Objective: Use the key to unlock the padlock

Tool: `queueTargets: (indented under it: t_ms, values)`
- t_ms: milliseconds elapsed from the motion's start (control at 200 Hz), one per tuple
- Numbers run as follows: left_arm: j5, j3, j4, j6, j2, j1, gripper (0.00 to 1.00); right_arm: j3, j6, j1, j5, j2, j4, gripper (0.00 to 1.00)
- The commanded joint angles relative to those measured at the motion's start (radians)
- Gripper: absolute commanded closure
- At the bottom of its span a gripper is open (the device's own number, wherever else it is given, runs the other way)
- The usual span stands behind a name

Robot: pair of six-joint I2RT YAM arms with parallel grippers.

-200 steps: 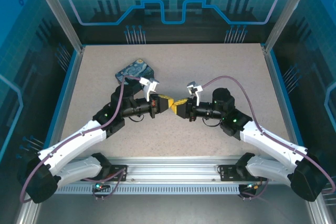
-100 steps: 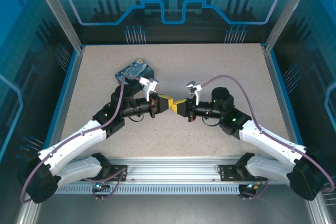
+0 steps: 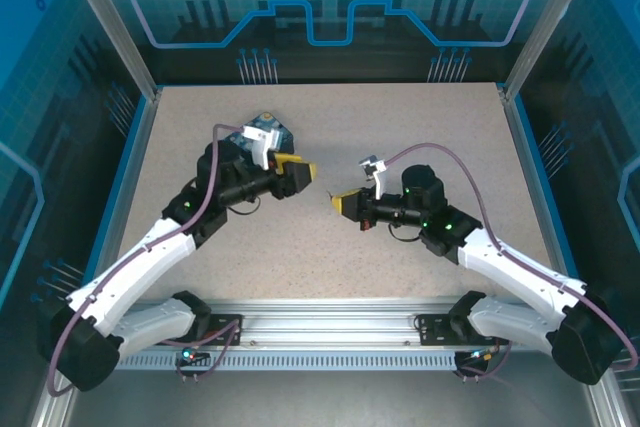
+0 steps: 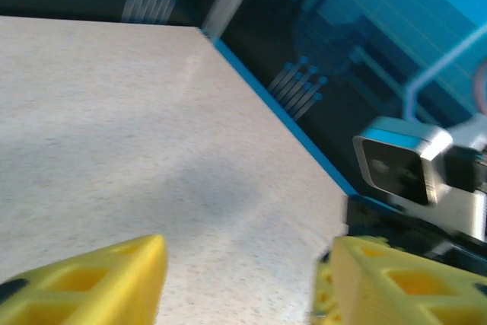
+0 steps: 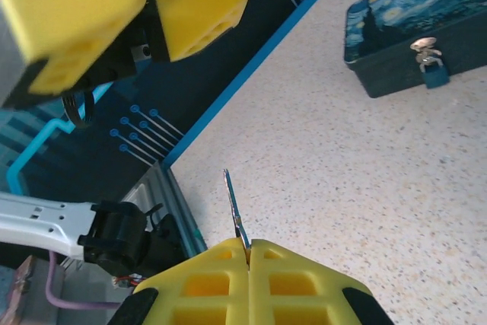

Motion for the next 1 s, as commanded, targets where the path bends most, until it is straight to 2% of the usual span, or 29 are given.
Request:
queueTargets:
  t_ms: [0,110,310,420,615,995]
  values:
    - [-0.058,0.039,-0.118,0.006,0.05,0.072,0.31,-0.003,-0.023,-0.012,0.065,-0.042,-0.056,1.0]
    - [-0.13,0.077,-0.188,0.054,0.151,0.124,0.2,-0.008,-0.035,-0.013,0.118,-0.066,-0.097,1.0]
    - [-0.236,0.196,-0.229,0.136,0.402,0.164,0.09,-0.02,-0.041,-0.02,0.158,-0.095,-0.133,1.0]
    - [-0.277,0.307,-0.26,0.188,0.545,0.169,0.07,-0.029,-0.038,-0.023,0.162,-0.102,-0.146,1.0]
    - [-0.275,0.504,-0.3,0.222,0.75,0.19,0.07,-0.05,-0.028,-0.027,0.176,-0.115,-0.166,1.0]
    - [-0.338,0.774,-0.458,0.283,0.985,0.198,0.05,-0.058,-0.027,-0.034,0.189,-0.134,-0.195,1.0]
